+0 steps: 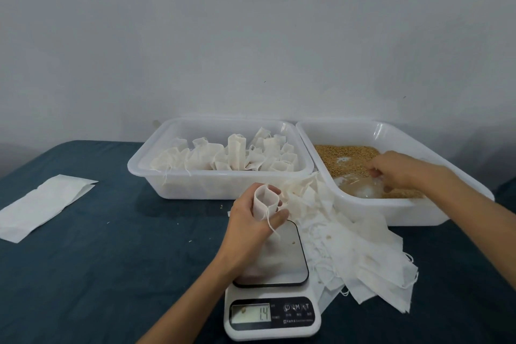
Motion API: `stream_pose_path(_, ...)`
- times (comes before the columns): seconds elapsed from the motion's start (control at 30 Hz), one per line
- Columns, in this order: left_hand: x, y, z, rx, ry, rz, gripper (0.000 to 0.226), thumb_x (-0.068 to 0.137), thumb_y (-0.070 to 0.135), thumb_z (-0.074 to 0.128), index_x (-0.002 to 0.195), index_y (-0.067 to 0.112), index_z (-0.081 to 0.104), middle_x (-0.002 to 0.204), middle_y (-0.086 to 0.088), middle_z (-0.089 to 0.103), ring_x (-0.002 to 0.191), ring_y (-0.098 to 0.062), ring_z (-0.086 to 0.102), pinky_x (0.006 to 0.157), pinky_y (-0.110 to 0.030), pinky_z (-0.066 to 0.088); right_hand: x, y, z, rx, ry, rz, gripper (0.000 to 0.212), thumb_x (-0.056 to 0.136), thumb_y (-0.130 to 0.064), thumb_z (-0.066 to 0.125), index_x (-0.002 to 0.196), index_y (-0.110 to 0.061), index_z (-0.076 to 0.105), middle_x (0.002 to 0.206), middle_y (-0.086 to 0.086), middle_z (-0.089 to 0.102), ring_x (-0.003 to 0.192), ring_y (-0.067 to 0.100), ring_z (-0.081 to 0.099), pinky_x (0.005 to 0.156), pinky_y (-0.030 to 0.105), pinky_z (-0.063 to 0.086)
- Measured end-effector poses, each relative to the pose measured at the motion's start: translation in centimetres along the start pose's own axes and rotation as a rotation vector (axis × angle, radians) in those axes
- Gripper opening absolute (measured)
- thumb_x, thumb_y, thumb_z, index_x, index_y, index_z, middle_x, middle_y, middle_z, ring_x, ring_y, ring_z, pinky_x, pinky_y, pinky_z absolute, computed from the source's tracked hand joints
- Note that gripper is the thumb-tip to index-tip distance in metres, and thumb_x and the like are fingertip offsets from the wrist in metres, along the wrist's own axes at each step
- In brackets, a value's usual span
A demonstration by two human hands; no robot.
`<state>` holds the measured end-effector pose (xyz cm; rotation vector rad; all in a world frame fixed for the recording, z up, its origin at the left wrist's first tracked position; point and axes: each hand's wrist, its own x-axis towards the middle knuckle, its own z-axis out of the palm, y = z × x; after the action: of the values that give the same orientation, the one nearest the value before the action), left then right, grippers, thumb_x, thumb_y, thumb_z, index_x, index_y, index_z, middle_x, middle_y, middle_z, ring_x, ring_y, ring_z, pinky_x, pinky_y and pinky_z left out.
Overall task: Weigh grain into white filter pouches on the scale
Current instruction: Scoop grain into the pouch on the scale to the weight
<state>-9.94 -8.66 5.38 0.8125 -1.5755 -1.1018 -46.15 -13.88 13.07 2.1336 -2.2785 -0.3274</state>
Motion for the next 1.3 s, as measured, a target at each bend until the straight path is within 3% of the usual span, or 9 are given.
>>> stream_pose_path(0.17, 0.1, -0.1, -0.1, -0.013, -0.005, -0.006, 0.025, 0.085, 0.020, 0.081, 0.105, 0.029, 0.068, 0.094, 0.002, 0.072, 0.092, -0.018, 0.070, 0.087, -0.037, 0.060, -1.3, -0.3, -0.9, -0.026, -0.030, -0.057, 0.027, 0.077, 0.002, 0.071, 0.074, -0.018, 0.055, 0.079, 0.000, 0.061, 0.068, 0.012, 0.055, 0.066, 0.033, 0.052)
stream_pose_path(0.33, 0.1, -0.1, -0.1, -0.043, -0.005, -0.014, 0.025, 0.082, 0.022, 0.081, 0.102, 0.031, 0.069, 0.092, -0.001, 0.072, 0.089, -0.019, 0.070, 0.083, -0.035, 0.060, -2.7, 1.1, -1.2, 0.214, -0.089, -0.049, 0.019, 0.083, 0.006, 0.072, 0.089, -0.011, 0.067, 0.094, 0.002, 0.068, 0.087, 0.014, 0.066, 0.085, 0.035, 0.058)
stream_pose_path(0.47, 0.1, -0.1, -0.1, -0.049, -0.006, -0.018, 0.026, 0.081, 0.022, 0.081, 0.103, 0.031, 0.069, 0.092, 0.001, 0.072, 0.088, -0.014, 0.070, 0.083, -0.033, 0.060, -3.5, 2.8, -0.6, 0.269, 0.003, 0.002, 0.023, 0.081, 0.004, 0.074, 0.077, -0.012, 0.059, 0.085, 0.003, 0.066, 0.082, 0.019, 0.061, 0.078, 0.032, 0.053)
stream_pose_path(0.6, 0.1, 0.0, -0.1, -0.065, -0.008, -0.036, 0.026, 0.081, 0.024, 0.081, 0.104, 0.029, 0.069, 0.093, 0.000, 0.072, 0.089, -0.014, 0.069, 0.083, -0.035, 0.059, -3.7, 3.9, -0.6, 0.007, 0.097, 0.075, 0.033, 0.080, -0.003, 0.070, 0.073, -0.025, 0.048, 0.080, -0.005, 0.057, 0.078, 0.017, 0.055, 0.073, 0.031, 0.047)
stream_pose_path(0.67, 0.0, 0.0, -0.1, -0.062, -0.001, -0.038, 0.027, 0.081, 0.024, 0.081, 0.104, 0.029, 0.069, 0.093, 0.000, 0.072, 0.089, -0.014, 0.069, 0.084, -0.036, 0.060, -3.6, 3.5, -0.6, -0.026, 0.081, 0.054, 0.033, 0.080, -0.003, 0.070, 0.073, -0.028, 0.049, 0.081, -0.009, 0.057, 0.080, 0.014, 0.056, 0.073, 0.029, 0.046)
stream_pose_path(0.8, 0.0, 0.1, -0.2, -0.056, -0.001, -0.037, 0.026, 0.081, 0.024, 0.081, 0.104, 0.030, 0.070, 0.093, 0.000, 0.072, 0.088, -0.013, 0.070, 0.081, -0.030, 0.060, -3.0, 1.6, 0.3, 0.136, 0.006, -0.052, 0.021, 0.086, 0.000, 0.068, 0.083, -0.020, 0.061, 0.089, -0.008, 0.060, 0.079, 0.002, 0.054, 0.066, 0.017, 0.041)
stream_pose_path(0.9, 0.0, 0.2, -0.2, -0.067, 0.001, -0.044, 0.027, 0.080, 0.025, 0.082, 0.104, 0.031, 0.070, 0.092, 0.000, 0.072, 0.086, -0.012, 0.070, 0.076, -0.026, 0.059, -2.9, 1.5, 0.8, 0.243, -0.020, -0.040, 0.024, 0.088, 0.004, 0.066, 0.083, -0.020, 0.063, 0.095, -0.001, 0.065, 0.091, 0.017, 0.063, 0.080, 0.029, 0.053)
stream_pose_path(1.0, 0.0, 0.3, -0.3, -0.072, 0.003, -0.042, 0.027, 0.079, 0.026, 0.081, 0.102, 0.032, 0.070, 0.092, 0.000, 0.072, 0.085, -0.011, 0.069, 0.076, -0.024, 0.058, -3.6, 2.7, 0.7, 0.402, -0.012, 0.014, 0.022, 0.081, 0.004, 0.077, 0.086, -0.015, 0.067, 0.096, 0.002, 0.071, 0.096, 0.019, 0.066, 0.091, 0.038, 0.054)
stream_pose_path(1.3, -0.3, 0.9, 0.0, -0.148, -0.017, -0.051, 0.029, 0.080, 0.016, 0.083, 0.105, 0.022, 0.070, 0.091, -0.005, 0.071, 0.082, -0.009, 0.069, 0.070, -0.019, 0.056, -4.7, 3.4, 1.1, 0.557, 0.144, 0.002, 0.017, 0.080, -0.005, 0.082, 0.082, -0.018, 0.071, 0.090, -0.003, 0.073, 0.098, 0.015, 0.066, 0.098, 0.038, 0.050)
